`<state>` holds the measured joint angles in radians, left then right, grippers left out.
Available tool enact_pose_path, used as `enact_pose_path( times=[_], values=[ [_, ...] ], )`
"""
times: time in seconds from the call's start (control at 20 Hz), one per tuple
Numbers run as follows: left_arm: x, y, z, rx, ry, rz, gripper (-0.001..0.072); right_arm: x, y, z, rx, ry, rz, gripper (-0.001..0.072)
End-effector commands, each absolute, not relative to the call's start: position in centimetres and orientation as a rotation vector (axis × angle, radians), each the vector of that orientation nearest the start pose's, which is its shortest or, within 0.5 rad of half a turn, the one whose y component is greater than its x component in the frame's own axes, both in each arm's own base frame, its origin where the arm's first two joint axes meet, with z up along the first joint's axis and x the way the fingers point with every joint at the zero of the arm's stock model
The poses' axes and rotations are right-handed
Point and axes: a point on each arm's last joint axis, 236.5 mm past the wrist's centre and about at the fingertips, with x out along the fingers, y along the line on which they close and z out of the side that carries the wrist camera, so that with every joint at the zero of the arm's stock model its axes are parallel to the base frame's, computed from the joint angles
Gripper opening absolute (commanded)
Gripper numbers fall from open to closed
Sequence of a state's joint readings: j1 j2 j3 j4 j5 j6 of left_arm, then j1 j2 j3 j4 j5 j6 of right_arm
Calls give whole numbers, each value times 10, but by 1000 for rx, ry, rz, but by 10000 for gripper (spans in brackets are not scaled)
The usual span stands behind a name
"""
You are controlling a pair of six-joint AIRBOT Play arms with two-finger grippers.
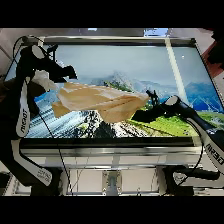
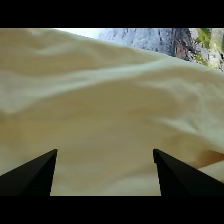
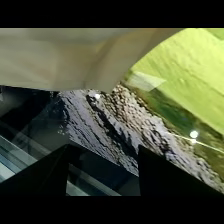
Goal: Fold the shirts.
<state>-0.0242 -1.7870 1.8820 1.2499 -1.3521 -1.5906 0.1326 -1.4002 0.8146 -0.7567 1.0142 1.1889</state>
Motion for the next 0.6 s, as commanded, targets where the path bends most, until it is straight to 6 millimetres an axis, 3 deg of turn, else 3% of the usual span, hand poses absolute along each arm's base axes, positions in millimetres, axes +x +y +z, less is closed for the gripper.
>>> enact_pose_path(
  times=[0.0, 0.1, 0.25, 0.55],
  values=[
    [511, -76, 31, -239, 1264, -212, 694, 307, 223, -99, 607, 1422, 534, 503],
    [510, -77, 31, -224, 1265, -225, 693, 321, 235, -100, 682, 1375, 495, 503],
    [510, -77, 31, -219, 1266, -228, 694, 345, 230, -102, 792, 1315, 367, 503],
    [509, -76, 31, -198, 1266, -240, 693, 340, 236, -112, 923, 1381, 271, 474]
  ],
)
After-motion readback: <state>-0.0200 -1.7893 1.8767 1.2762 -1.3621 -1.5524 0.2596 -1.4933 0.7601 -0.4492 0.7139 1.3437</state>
